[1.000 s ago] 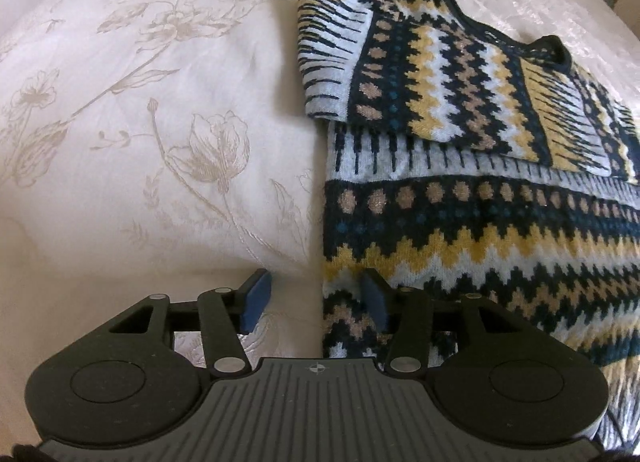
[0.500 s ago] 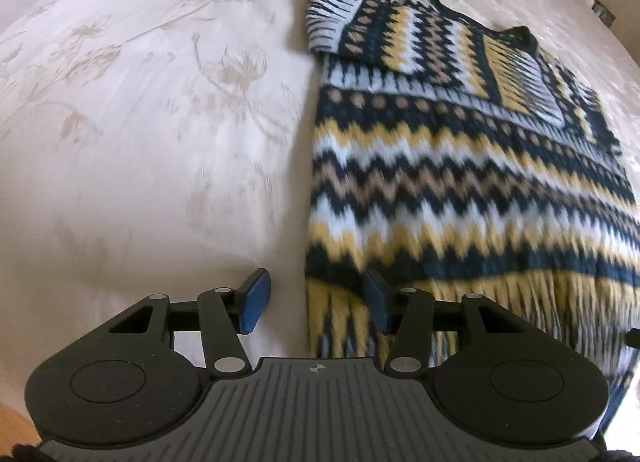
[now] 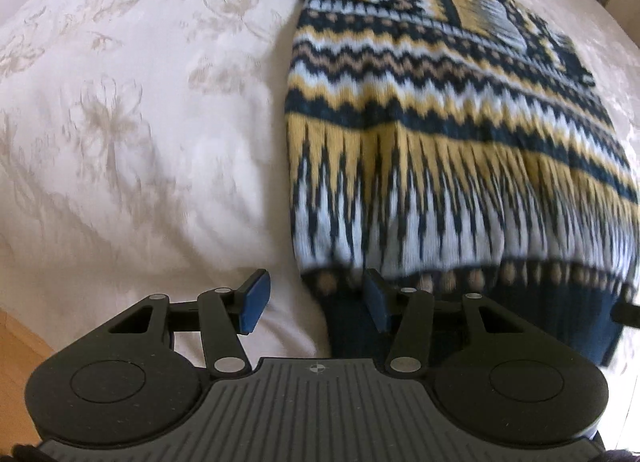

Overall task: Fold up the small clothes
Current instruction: 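Open both tools and move them to the ribbed hem of the sweater, then grasp the hem with both tools and fold it up over the collar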

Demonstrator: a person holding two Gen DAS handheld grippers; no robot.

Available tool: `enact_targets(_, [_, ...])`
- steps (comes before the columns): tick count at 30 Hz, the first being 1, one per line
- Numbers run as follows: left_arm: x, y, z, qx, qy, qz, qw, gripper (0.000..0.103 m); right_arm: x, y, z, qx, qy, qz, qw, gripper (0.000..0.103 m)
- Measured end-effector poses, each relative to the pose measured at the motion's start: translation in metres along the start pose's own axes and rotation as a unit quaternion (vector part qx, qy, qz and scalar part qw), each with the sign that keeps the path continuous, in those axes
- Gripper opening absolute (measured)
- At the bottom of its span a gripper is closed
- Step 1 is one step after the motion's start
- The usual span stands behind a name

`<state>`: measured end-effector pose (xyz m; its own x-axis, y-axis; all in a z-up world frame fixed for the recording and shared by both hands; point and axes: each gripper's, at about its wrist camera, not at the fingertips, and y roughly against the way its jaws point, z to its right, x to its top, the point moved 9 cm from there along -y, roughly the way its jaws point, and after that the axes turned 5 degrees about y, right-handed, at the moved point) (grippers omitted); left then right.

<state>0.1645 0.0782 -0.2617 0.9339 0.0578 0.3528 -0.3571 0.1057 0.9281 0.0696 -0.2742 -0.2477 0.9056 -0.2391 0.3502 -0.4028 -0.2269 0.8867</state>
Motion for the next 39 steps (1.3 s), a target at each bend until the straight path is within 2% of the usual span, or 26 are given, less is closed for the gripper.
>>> enact_targets(5, [-0.014, -0.004, 0.002, 0.004, -0.016, -0.006, 0.9999, 0.05, -0.006, -0.003, 0.001, 0.004, 0.01, -0.003, 1.0, 0.096])
enact_targets(14, [-0.012, -0.014, 0.005, 0.005, -0.012, -0.014, 0.9998, 0.05, -0.014, -0.007, -0.002, 0.024, 0.03, -0.011, 0.999, 0.103])
enact_targets(22, [-0.015, -0.02, 0.002, -0.014, -0.005, 0.009, 0.9998, 0.052, -0.015, -0.016, -0.002, 0.025, 0.043, -0.006, 0.999, 0.103])
enact_targets(26, [-0.015, -0.018, 0.003, -0.025, -0.007, 0.015, 0.9995, 0.048, -0.014, -0.016, -0.005, 0.022, 0.051, -0.009, 0.998, 0.103])
enact_targets(27, [-0.018, -0.015, 0.001, -0.03, -0.005, 0.015, 0.9994, 0.046, -0.015, -0.016, -0.005, 0.019, 0.056, -0.01, 0.998, 0.102])
enact_targets(29, [-0.019, -0.012, 0.001, -0.045, -0.001, 0.013, 0.9989, 0.037, -0.015, -0.013, -0.007, 0.016, 0.063, -0.01, 0.998, 0.089])
enact_targets(34, [-0.023, -0.009, 0.006, -0.068, 0.015, 0.01, 0.9975, 0.035, -0.015, -0.005, -0.009, 0.039, 0.045, -0.006, 0.998, 0.062])
enact_targets(39, [-0.022, -0.016, 0.006, -0.068, 0.032, 0.002, 0.9971, 0.039, -0.016, -0.006, -0.009, 0.045, 0.028, -0.004, 0.999, 0.061])
